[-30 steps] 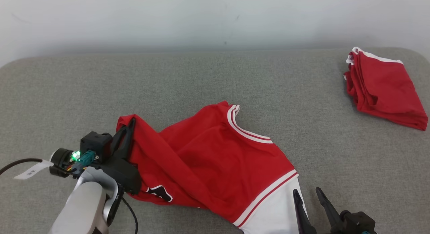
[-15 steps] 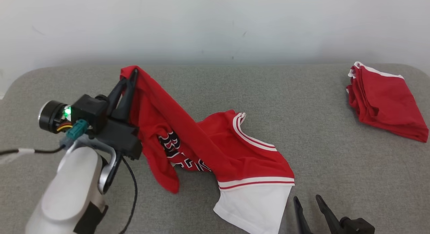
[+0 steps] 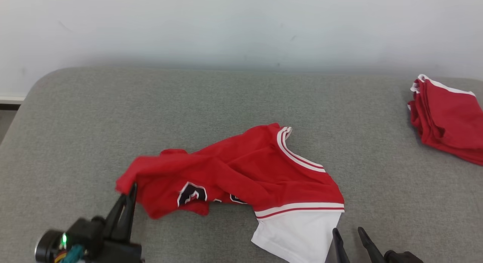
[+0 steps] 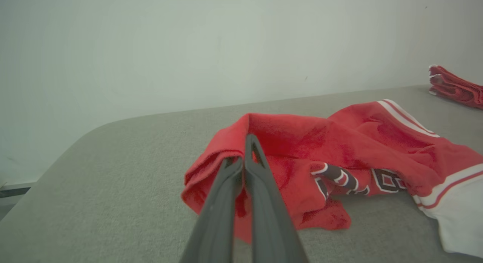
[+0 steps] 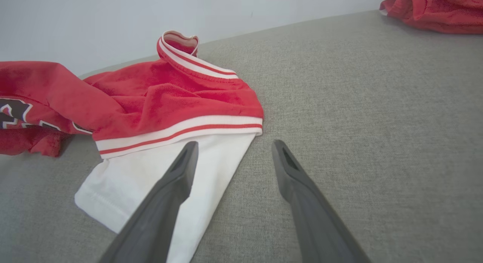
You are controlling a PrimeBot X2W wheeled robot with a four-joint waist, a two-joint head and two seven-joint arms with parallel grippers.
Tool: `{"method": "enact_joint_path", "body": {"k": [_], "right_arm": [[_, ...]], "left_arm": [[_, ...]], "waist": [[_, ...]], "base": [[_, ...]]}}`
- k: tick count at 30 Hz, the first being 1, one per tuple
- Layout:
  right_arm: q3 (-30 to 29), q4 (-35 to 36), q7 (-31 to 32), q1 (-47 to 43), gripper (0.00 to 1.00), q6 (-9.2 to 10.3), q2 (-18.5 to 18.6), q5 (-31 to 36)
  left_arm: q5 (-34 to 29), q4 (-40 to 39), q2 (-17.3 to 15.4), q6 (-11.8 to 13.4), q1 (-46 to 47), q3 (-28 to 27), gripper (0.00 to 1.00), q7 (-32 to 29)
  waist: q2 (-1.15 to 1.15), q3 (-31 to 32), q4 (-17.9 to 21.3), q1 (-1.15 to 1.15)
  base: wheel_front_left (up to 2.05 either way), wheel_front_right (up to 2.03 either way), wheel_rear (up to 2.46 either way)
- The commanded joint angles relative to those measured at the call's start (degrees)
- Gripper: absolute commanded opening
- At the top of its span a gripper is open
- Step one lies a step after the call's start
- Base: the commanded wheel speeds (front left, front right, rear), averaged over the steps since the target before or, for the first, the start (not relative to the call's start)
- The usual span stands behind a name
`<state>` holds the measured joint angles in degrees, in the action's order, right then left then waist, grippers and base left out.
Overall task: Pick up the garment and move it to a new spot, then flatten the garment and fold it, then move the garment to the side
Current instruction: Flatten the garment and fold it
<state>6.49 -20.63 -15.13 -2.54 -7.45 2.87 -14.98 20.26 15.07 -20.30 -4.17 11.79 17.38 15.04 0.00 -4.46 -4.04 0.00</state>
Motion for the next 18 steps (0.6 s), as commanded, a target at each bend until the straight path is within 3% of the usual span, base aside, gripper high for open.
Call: {"method": "enact_joint_path", "body": {"k": [1,11,13,14,18], "right_arm": [[0.0,-0.5,0.0,-0.9,1.00,-0.07,0.0,0.2],[1.0,-4.0,0.0,0.4,1.00,-0.07,0.0,-0.7],[1.3,-4.5,0.0,0.7,1.00,-0.07,0.0,-0.8],[1.4,-4.7,0.0,0.8,1.00,-0.07,0.0,-0.8],[0.9,-4.8,0.0,0.9,1.00,-0.07,0.0,-0.8]], "left_arm": [[0.8,-1.9,0.6,0.6,-3.2,-0.7,0.00,0.2],[2.4,-1.6,3.7,1.4,-11.5,-2.5,0.00,0.2],[2.3,-1.0,4.6,1.4,-11.9,-3.6,0.49,0.2],[1.9,-1.3,5.2,1.6,-11.8,-4.5,1.00,0.2],[0.1,-5.2,7.9,1.3,-13.4,-8.5,1.00,0.2]], "waist": [[0.00,0.3,-1.0,0.00],[0.00,0.8,-1.5,0.00],[0.00,0.8,-1.5,0.00],[0.00,0.8,-1.5,0.00],[0.00,0.7,-2.0,0.00]], "base": [[0.00,0.00,0.00],[0.00,0.00,0.00],[0.00,0.00,0.00],[0.00,0.00,0.00],[0.00,0.00,0.00]]}}
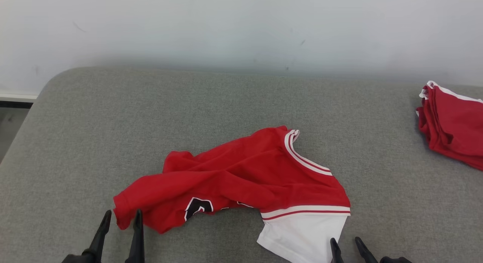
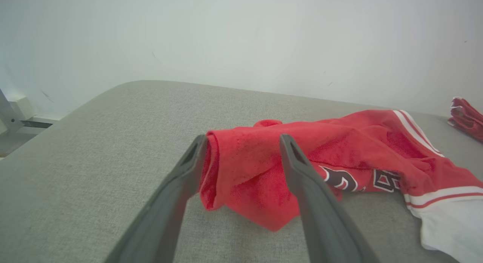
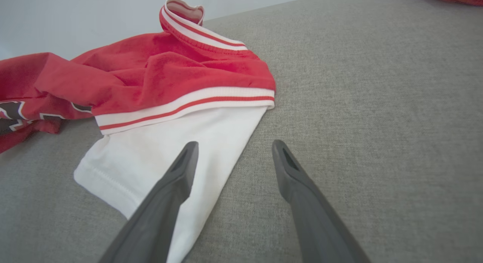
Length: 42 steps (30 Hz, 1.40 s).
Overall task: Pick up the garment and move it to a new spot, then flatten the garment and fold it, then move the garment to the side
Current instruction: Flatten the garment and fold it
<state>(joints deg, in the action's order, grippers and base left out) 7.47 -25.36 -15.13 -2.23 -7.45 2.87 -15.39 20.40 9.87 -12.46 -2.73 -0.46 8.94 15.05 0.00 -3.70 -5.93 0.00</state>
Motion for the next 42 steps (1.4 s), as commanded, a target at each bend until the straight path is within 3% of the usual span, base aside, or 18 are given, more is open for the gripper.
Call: {"method": "enact_joint_path", "body": {"k": [1,9,17,22,24,25,30,38,42], "right_arm": [[-0.1,0.0,0.0,0.5,1.00,-0.07,0.0,-0.4],[1.1,-1.2,0.0,0.6,1.00,-0.07,0.0,-1.0],[2.8,-6.3,0.0,2.3,1.00,-0.07,0.0,-0.5],[6.5,-15.4,0.4,4.9,1.00,-0.07,-0.1,-1.3],[8.3,-17.5,0.5,6.1,0.11,-0.13,-0.2,-2.3],[9.1,-18.2,0.5,6.7,0.00,-0.14,-0.3,-2.9],[7.7,-17.9,0.2,8.2,0.00,-0.12,-0.1,-3.5],[-4.2,-12.7,0.0,3.0,0.00,0.01,1.7,2.6],[-7.4,-10.0,0.0,-0.8,0.00,0.01,3.7,4.0]], "left_arm": [[-0.5,-1.3,1.2,-0.1,-1.8,-1.1,1.00,0.2],[-7.6,-8.3,7.5,-1.3,-6.8,-7.8,1.00,0.2],[-11.0,-8.0,9.4,-2.8,-8.0,-10.6,1.00,0.2],[-12.6,-5.1,9.6,-3.4,-8.3,-11.1,1.00,0.2],[-12.2,-4.3,9.6,-3.6,-8.2,-10.9,1.00,0.2],[-12.0,-4.0,9.6,-3.6,-8.2,-10.9,1.00,0.2],[-11.3,-3.5,9.6,-3.4,-8.4,-10.9,1.00,0.2],[-10.6,-2.4,9.6,-3.6,-9.0,-10.2,1.00,0.2],[-10.2,-2.0,9.6,-3.6,-8.7,-10.1,1.00,0.2]], "waist": [[0.00,-0.1,-0.3,0.00],[0.00,0.0,-1.6,0.00],[0.00,0.5,-2.0,0.00],[0.00,1.7,-2.1,0.00],[0.00,2.1,-2.1,0.00],[0.00,2.3,-2.1,0.00],[0.00,2.9,-1.7,0.00],[0.00,4.0,-0.5,0.00],[0.00,4.0,0.4,0.00]], "base": [[0.00,0.00,0.00],[0.00,0.00,0.00],[0.00,0.00,0.00],[0.00,0.00,0.00],[0.00,0.00,0.00],[0.00,0.00,0.00],[0.00,0.00,0.00],[0.00,0.00,0.00],[0.00,0.00,0.00]]}}
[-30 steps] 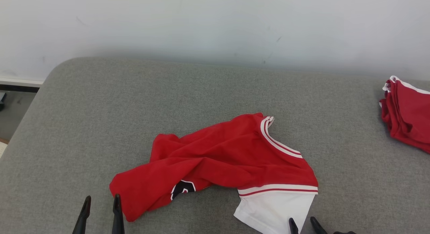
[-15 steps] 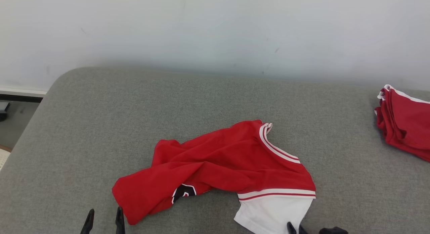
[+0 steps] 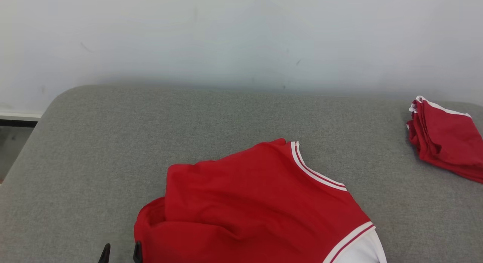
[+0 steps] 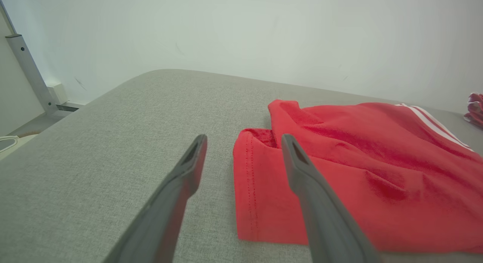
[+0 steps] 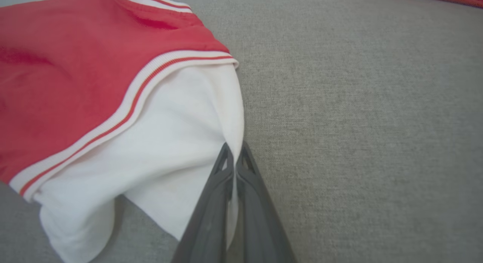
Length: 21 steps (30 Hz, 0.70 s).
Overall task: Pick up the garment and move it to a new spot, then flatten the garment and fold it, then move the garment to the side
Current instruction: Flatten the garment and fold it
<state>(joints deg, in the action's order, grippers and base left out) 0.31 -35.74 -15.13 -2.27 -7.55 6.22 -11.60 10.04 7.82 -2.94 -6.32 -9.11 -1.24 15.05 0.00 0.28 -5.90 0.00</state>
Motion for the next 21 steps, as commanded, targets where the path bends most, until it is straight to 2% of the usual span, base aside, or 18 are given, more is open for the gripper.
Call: {"method": "enact_joint_path", "body": {"k": [1,6,7,8,15,21], "right_arm": [[-0.4,0.9,0.0,-1.5,0.00,0.11,0.6,0.3],[0.2,2.5,0.0,-3.4,0.00,0.11,0.9,-0.3],[-0.1,2.7,0.0,-3.3,0.37,0.11,0.7,-0.3],[-0.3,3.1,0.0,-3.1,1.00,0.11,0.5,-0.2],[-2.5,12.8,0.0,-4.8,1.00,0.11,-0.8,3.5],[-1.5,20.1,0.0,-6.4,1.00,0.11,-2.2,5.3]], "left_arm": [[0.2,0.2,0.1,-0.1,0.0,0.1,1.00,0.2],[0.7,0.7,0.1,-0.1,0.6,0.3,1.00,0.2],[0.7,0.9,0.1,-0.1,0.7,0.4,1.00,0.2],[0.7,1.1,0.1,-0.1,0.8,0.5,1.00,0.2],[1.0,2.5,0.1,-0.7,1.0,1.1,1.00,0.2],[1.4,5.5,0.1,-1.0,2.3,1.9,1.00,0.2]], "waist": [[0.00,0.0,0.5,0.00],[0.00,-0.5,0.9,0.00],[0.00,-0.6,0.9,0.00],[0.00,-0.6,0.9,0.00],[0.00,-0.5,0.3,0.00],[0.00,-1.1,1.0,0.00]], "base": [[0.00,0.00,0.00],[0.00,0.00,0.00],[0.00,0.00,0.00],[0.00,0.00,0.00],[0.00,0.00,0.00],[0.00,0.00,0.00]]}}
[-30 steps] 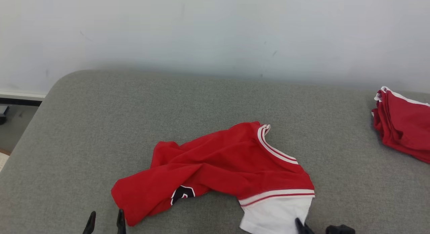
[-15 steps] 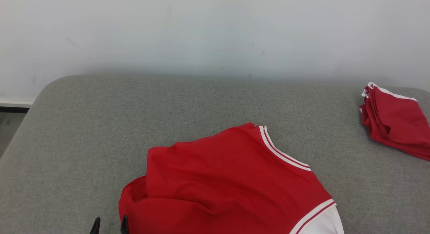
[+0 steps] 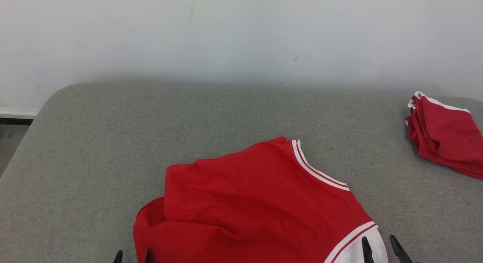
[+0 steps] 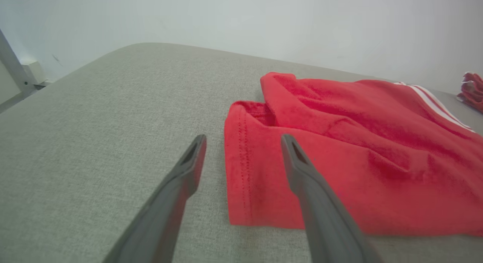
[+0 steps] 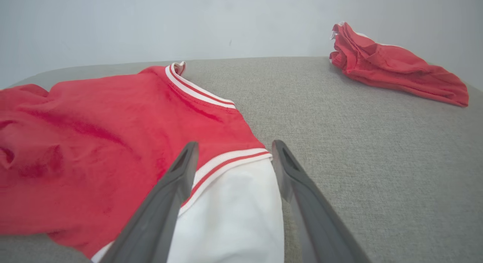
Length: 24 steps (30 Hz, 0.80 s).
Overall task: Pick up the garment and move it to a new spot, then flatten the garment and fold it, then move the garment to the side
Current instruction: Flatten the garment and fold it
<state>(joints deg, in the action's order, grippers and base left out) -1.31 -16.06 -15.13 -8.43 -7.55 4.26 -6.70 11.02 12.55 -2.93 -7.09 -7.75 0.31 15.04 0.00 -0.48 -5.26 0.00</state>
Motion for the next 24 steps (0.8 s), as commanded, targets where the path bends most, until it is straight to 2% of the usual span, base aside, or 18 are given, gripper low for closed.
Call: {"method": "enact_joint_path", "body": {"k": [1,10,14,15,17,24], "right_arm": [[0.5,0.8,0.0,-0.2,1.00,0.11,-0.4,0.3],[3.7,-0.2,0.0,1.9,1.00,0.11,-1.3,-0.8],[4.8,-0.6,0.0,2.7,1.00,0.11,-1.4,-1.6],[4.9,-0.7,0.0,2.7,1.00,0.11,-1.4,-1.9],[5.1,-1.0,0.0,2.9,1.00,0.11,-1.4,-2.3],[4.9,-0.8,0.0,3.4,1.00,0.11,-1.4,-2.4]], "left_arm": [[0.3,1.4,0.1,-0.3,1.5,0.5,1.00,0.2],[1.7,9.7,0.1,-0.5,5.2,-0.7,1.00,0.2],[4.4,12.5,0.0,-0.3,7.2,2.9,0.98,0.2],[5.3,13.3,-0.6,-0.3,7.6,3.7,0.43,0.2],[6.4,14.4,-1.6,-0.3,8.3,4.6,0.00,0.2],[6.4,11.9,-2.7,-0.3,8.7,6.7,0.00,0.2]], "waist": [[0.00,-0.5,0.5,0.00],[0.00,-1.9,1.6,0.00],[0.00,-2.4,2.1,0.00],[0.00,-2.5,2.1,0.00],[0.00,-2.6,2.2,0.00],[0.00,-2.5,1.8,0.00]], "base": [[0.00,0.00,0.00],[0.00,0.00,0.00],[0.00,0.00,0.00],[0.00,0.00,0.00],[0.00,0.00,0.00],[0.00,0.00,0.00]]}}
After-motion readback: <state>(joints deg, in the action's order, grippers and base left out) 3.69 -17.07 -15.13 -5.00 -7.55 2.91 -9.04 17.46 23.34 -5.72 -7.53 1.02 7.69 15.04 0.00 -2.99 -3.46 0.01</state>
